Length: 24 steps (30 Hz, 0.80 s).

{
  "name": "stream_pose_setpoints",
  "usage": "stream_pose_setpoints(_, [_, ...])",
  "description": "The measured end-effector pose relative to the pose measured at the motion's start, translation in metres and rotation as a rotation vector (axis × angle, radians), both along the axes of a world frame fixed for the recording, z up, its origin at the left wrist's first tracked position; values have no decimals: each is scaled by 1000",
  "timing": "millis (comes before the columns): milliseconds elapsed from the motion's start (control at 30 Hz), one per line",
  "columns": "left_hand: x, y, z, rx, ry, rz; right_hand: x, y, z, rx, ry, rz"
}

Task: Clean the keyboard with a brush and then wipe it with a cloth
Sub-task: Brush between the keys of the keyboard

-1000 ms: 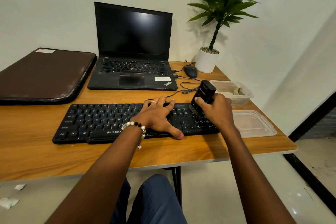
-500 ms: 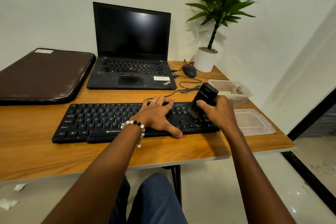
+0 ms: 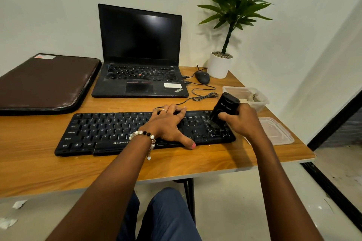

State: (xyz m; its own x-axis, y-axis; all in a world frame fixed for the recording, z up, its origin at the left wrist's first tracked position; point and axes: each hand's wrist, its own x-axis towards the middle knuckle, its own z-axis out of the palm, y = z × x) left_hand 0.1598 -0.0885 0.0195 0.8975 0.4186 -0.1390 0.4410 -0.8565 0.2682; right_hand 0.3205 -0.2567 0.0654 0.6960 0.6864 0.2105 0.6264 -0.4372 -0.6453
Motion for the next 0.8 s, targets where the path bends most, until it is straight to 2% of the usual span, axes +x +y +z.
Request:
stream_pose_setpoints(167, [-1,0,2,-3,-2,-3,6,2,5,-124,-275,-110])
stream_pose_setpoints(200, [-1,-1,2,-2,-4,-3,3,3,6,-91,-266,-98])
stream_pose_setpoints(300, [-1,-1,2,5,-8,-2,-9,4,3,64,37,-13])
stream_pose_setpoints(367, [-1,-1,3,5,-6,-2,-12,2,-3,76,134,-3])
stream_pose_setpoints(433, [-1,-2,4,8,-4,-6,-10,-1,-6,46,58,-70])
stream_pose_setpoints(567, [-2,-2,4,2,-5,-9,-8,-4,-4,-48,-229,-252])
stream_pose_setpoints(600, [-2,-2,4,4,-6,-8,-10,-4,-3,-19,-214,-233])
stream_pose_setpoints(700, [-2,-2,4,7,-9,-2,-16,-3,-2,157,108,-118])
stream_pose_setpoints(733, [-2,-3,4,11,-10,-2,-17,-4,-3,165,146,-107])
stream_pose_setpoints(800, [-2,-3,4,11,-9,-3,-15,-5,-9,90,58,-135])
